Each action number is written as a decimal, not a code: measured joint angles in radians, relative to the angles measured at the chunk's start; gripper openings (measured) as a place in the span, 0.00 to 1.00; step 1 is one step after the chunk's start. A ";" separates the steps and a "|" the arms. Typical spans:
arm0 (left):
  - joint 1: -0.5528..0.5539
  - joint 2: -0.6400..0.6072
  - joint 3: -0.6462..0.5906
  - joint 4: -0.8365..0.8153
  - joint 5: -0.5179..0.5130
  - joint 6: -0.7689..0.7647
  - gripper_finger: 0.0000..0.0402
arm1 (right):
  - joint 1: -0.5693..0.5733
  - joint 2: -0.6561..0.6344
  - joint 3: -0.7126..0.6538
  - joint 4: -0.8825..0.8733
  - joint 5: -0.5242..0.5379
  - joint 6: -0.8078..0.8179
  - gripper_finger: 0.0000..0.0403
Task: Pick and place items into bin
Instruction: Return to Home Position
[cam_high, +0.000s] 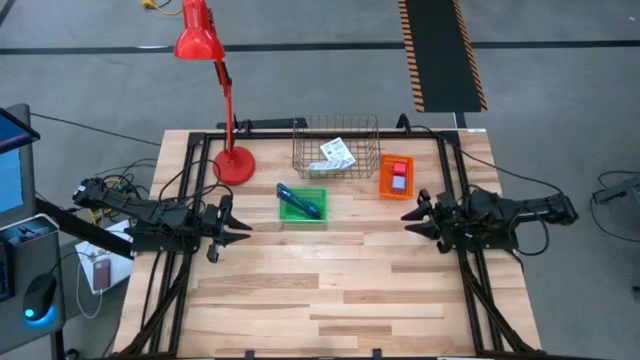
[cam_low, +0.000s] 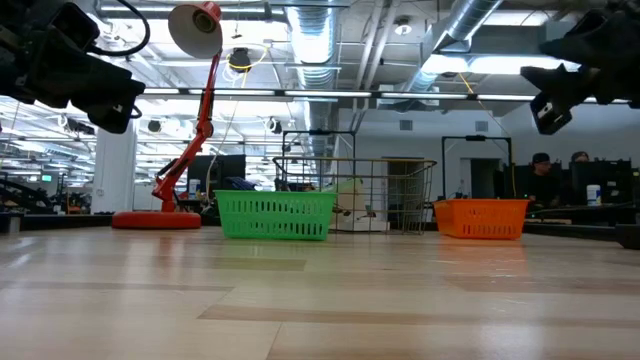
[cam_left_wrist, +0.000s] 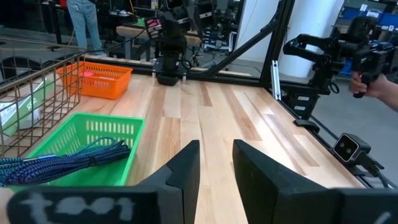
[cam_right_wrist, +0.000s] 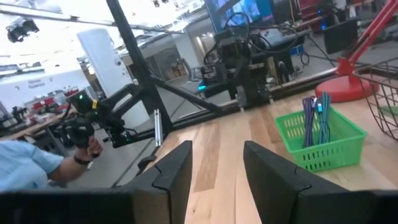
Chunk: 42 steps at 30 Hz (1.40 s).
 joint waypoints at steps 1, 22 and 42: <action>0.000 0.000 0.000 0.000 0.002 -0.003 0.21 | 0.000 0.000 0.000 -0.002 -0.004 -0.007 0.35; 0.000 0.077 -0.001 -0.015 -0.007 0.019 0.21 | 0.000 0.086 0.000 -0.032 0.016 -0.071 0.34; 0.000 0.077 -0.001 -0.015 -0.008 0.045 0.21 | 0.000 0.086 -0.001 -0.032 0.015 -0.071 0.34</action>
